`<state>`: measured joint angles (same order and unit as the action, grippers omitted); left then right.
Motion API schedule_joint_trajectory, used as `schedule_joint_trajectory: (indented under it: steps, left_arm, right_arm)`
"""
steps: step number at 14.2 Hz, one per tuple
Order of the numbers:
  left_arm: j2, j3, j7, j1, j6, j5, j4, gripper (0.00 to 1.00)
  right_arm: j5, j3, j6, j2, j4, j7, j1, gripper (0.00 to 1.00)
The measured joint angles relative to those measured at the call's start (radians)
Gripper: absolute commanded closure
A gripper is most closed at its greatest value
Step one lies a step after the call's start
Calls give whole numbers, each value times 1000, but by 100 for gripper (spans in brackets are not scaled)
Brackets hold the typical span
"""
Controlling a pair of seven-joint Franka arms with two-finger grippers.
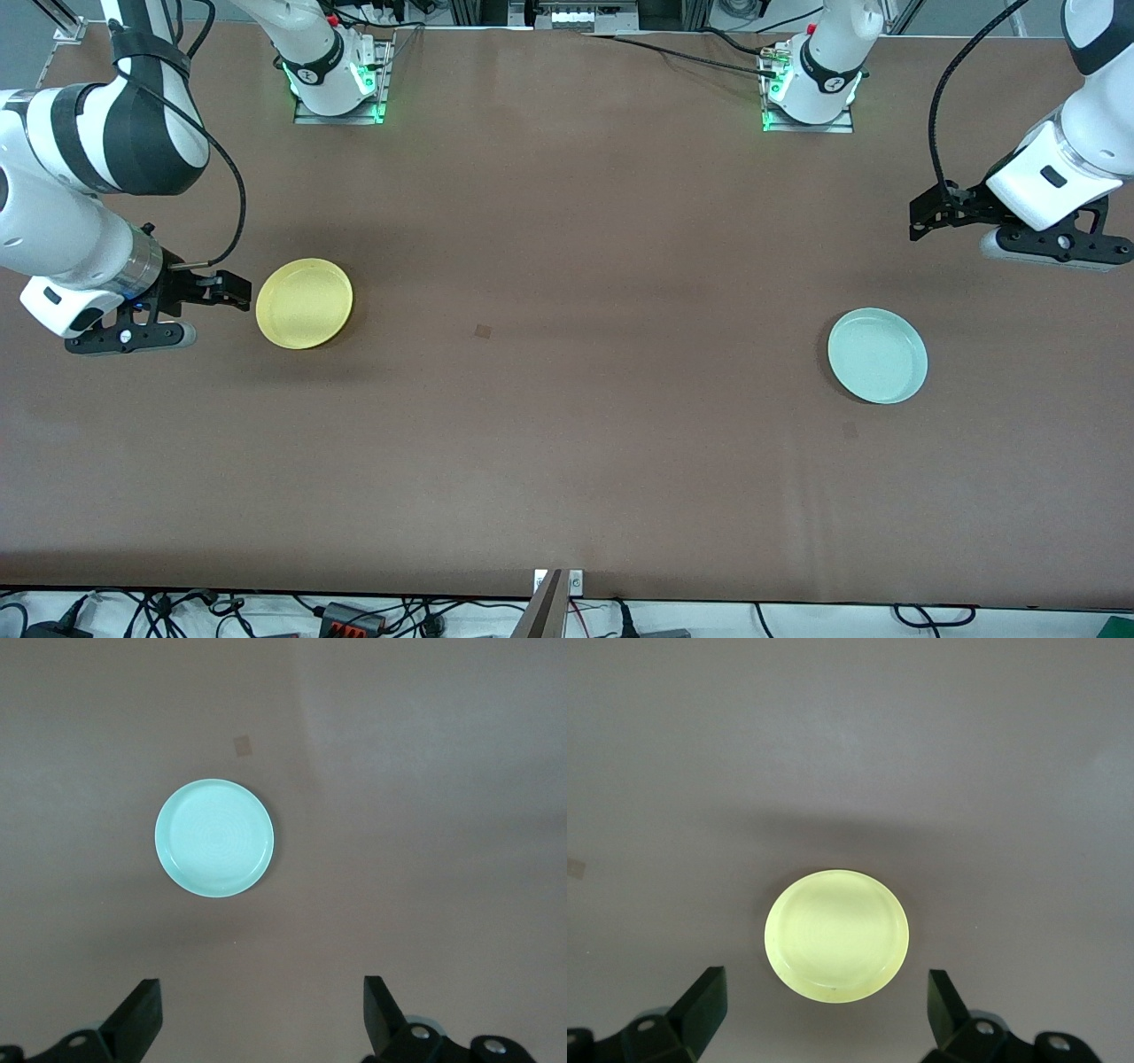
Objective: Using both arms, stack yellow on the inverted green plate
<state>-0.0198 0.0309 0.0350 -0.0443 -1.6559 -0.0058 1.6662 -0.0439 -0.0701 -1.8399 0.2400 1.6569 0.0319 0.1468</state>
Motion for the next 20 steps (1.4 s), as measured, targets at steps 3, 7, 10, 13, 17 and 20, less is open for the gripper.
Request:
schedule_joint_trajectory:
  steps: [3,7,10,13,17,20]
  left_arm:
    - [-81,-2,0,4,0,0,-107,0]
    - [-140,-7,0,6,1,0,-156,0]
    - [-153,-11,0,33,2,0,-158,0]
    - [-187,-14,15,89,11,-2,-156,0]
    - [-284,-15,114,156,11,-33,-152,0]
    - [-393,-15,146,205,-18,-92,-148,0]
  right_arm:
    - [0,0,0,1,-2,0,0,0]
    - [0,1,0,2,-2,0,1,0]
    - [0,1,1,25,-1,0,1,0]
    - [0,-2,1,89,1,-1,-1,0]
    - [0,-14,5,172,10,-2,-43,0]
    - [9,-15,5,245,21,-2,-88,0]
